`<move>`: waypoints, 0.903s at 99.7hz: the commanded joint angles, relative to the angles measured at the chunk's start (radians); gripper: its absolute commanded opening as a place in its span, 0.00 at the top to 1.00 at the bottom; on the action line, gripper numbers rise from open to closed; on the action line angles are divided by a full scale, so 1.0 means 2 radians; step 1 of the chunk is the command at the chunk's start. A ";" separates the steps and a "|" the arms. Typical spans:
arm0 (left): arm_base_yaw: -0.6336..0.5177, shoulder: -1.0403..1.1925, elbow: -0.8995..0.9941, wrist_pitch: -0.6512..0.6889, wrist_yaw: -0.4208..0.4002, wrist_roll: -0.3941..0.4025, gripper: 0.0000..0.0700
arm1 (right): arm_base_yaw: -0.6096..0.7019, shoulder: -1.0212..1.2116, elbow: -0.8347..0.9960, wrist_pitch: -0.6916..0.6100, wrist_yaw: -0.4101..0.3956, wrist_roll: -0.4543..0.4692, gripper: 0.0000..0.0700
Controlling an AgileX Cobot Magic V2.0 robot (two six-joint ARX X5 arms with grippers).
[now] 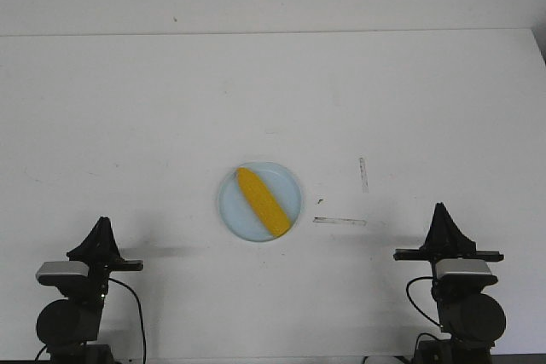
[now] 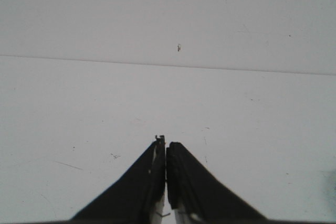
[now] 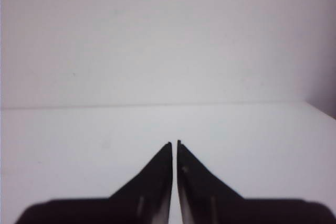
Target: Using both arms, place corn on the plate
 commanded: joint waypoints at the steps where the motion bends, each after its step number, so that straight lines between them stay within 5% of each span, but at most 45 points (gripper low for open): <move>1: 0.001 -0.001 -0.010 0.008 -0.001 0.001 1.00 | -0.002 -0.017 -0.018 0.007 -0.011 -0.002 0.98; 17: 0.001 -0.001 -0.010 0.008 -0.001 0.001 1.00 | -0.002 -0.039 -0.046 -0.006 -0.042 -0.002 0.98; 90: 0.001 -0.001 -0.010 0.008 -0.001 0.001 1.00 | -0.002 -0.039 -0.046 -0.001 -0.042 -0.002 0.98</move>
